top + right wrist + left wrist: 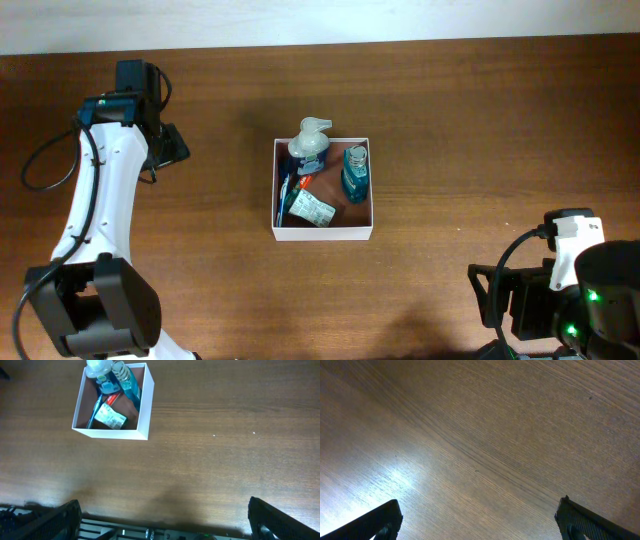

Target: Pack container

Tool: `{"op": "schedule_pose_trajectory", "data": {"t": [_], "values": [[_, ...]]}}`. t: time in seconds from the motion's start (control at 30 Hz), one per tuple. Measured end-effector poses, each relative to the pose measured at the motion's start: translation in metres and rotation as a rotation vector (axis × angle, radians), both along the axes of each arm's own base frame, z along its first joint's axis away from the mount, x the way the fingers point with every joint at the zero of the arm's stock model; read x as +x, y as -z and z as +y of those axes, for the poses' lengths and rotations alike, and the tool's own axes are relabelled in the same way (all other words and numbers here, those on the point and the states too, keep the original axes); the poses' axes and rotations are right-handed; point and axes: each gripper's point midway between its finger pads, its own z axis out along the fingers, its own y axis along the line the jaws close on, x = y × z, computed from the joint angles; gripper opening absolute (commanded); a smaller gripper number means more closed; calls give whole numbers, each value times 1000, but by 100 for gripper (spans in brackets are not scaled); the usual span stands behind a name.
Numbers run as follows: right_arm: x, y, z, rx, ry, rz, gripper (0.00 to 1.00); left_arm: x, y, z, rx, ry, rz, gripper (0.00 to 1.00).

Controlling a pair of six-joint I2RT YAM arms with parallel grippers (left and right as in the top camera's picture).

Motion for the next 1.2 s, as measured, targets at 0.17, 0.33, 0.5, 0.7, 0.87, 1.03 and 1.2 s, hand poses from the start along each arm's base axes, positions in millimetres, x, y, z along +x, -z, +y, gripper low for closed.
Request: {"op": "schedule_pose_trajectory", "data": {"t": [0.17, 0.33, 0.5, 0.7, 0.87, 1.03, 1.2], "values": [[0, 0, 0, 1, -1, 1, 98, 0, 0, 0, 0, 0, 0, 99], [0, 0, 0, 1, -1, 2, 98, 0, 0, 0, 0, 0, 0, 99], [-1, 0, -1, 3, 6, -1, 98, 0, 0, 0, 0, 0, 0, 99], [-14, -11, -15, 52, 62, -91, 98, 0, 0, 0, 0, 0, 0, 99], [-45, -23, -35, 117, 118, -230, 98, 0, 0, 0, 0, 0, 0, 99], [-73, -8, -50, 138, 191, -305, 98, 0, 0, 0, -3, 1, 0, 99], [-77, 25, -54, 132, 241, -311, 98, 0, 0, 0, -3, 1, 0, 99]]}}
